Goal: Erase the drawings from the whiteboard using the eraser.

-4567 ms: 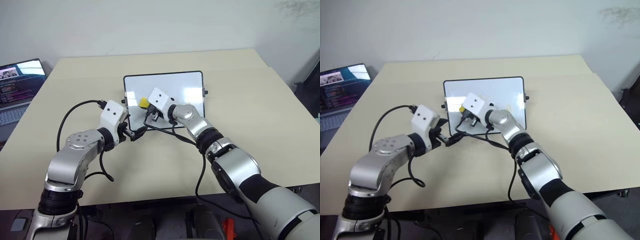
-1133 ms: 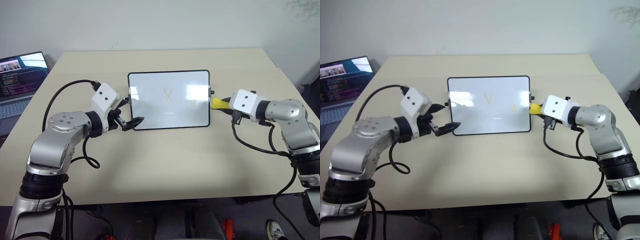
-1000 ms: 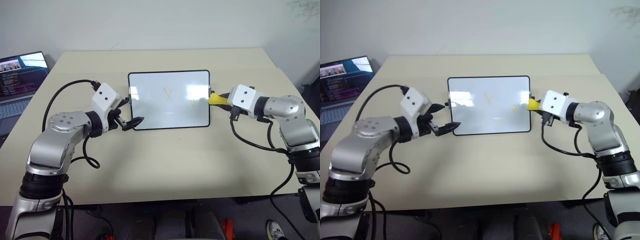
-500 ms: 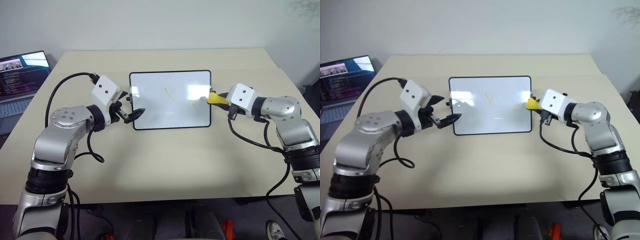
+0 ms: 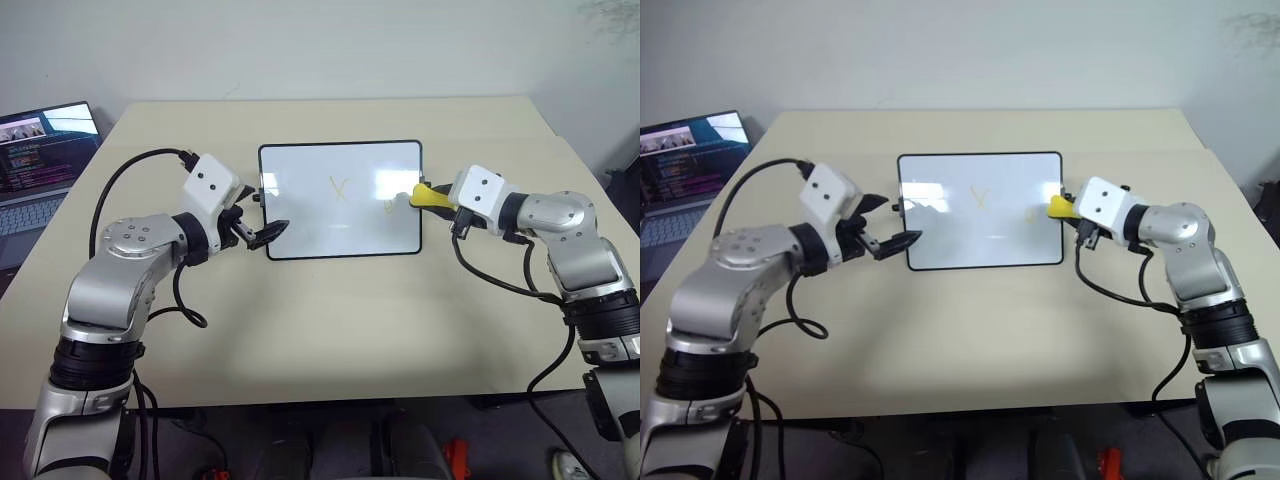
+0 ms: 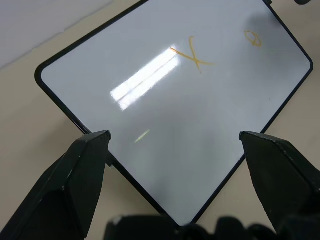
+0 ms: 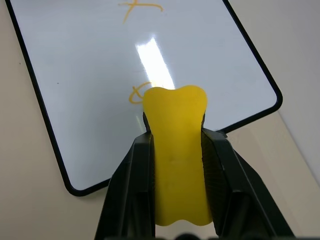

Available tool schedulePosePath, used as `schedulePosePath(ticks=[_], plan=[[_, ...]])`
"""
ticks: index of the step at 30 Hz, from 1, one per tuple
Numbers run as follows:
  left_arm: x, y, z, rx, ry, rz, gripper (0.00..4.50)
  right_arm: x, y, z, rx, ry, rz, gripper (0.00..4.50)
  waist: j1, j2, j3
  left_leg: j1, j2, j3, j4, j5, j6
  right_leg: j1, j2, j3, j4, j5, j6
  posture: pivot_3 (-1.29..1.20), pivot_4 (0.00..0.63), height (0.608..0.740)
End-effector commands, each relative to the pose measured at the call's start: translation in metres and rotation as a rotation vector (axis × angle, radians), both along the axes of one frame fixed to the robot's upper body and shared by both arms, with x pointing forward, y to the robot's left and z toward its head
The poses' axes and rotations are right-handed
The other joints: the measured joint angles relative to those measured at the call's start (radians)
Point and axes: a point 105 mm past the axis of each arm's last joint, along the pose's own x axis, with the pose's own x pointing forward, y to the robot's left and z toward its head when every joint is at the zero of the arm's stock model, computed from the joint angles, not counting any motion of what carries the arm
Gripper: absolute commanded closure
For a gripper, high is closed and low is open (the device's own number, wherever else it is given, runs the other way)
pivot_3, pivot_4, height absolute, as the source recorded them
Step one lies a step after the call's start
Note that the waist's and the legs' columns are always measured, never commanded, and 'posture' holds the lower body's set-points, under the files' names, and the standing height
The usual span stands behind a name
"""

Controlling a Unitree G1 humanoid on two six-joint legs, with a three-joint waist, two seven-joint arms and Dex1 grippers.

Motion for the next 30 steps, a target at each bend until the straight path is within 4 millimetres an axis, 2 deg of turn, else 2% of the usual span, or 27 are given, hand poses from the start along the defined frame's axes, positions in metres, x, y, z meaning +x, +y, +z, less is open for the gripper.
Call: schedulePosePath(ticks=[1, 6, 9, 16, 25, 30], plan=[[-0.002, 0.003, 0.010, 0.018, -0.049, 0.002, 0.00, 0.000, 0.018, 0.023, 0.047, -0.085, 0.044, 3.54, -0.001, 0.000, 0.000, 0.000, 0.000, 0.000, 0.000, 0.000, 0.000, 0.000, 0.000, 0.000, 0.000, 0.000, 0.000, 0.00, 0.150, 0.740], [-0.001, 0.001, 0.002, 0.034, -0.037, 0.006, 0.00, 0.015, 0.051, 0.033, 0.117, -0.156, 0.024, 3.54, -0.006, 0.000, 0.000, 0.000, 0.000, 0.000, 0.000, 0.000, 0.000, 0.000, 0.000, 0.000, 0.001, 0.000, 0.000, 0.00, 0.150, 0.740], [0.002, 0.003, -0.006, 0.061, -0.027, 0.020, 0.00, 0.028, 0.084, 0.036, 0.169, -0.182, 0.002, 3.54, -0.011, 0.000, 0.000, 0.000, 0.000, 0.000, 0.000, 0.001, -0.002, -0.001, 0.000, 0.000, 0.001, 0.000, 0.000, 0.00, 0.150, 0.740], [0.002, -0.001, -0.010, 0.051, -0.027, 0.024, 0.00, 0.054, 0.134, 0.030, 0.260, -0.169, -0.062, 3.54, -0.021, 0.000, 0.000, -0.001, 0.000, 0.000, 0.000, 0.002, -0.004, -0.003, 0.000, 0.000, 0.002, 0.000, -0.001, 0.00, 0.150, 0.740], [0.000, -0.004, -0.009, 0.037, -0.035, 0.029, 0.00, 0.059, 0.145, 0.028, 0.353, -0.156, -0.053, 3.54, -0.025, 0.000, 0.000, -0.002, 0.000, -0.001, -0.001, 0.002, -0.004, -0.005, 0.000, 0.000, 0.004, 0.000, -0.001, 0.00, 0.150, 0.740], [0.000, -0.003, -0.007, 0.026, -0.052, 0.047, 0.00, 0.060, 0.151, 0.017, 0.344, -0.167, -0.028, 3.54, -0.030, 0.000, 0.000, -0.001, 0.000, 0.000, -0.001, 0.002, -0.004, -0.005, 0.000, 0.001, 0.004, 0.000, -0.001, 0.00, 0.150, 0.740]])
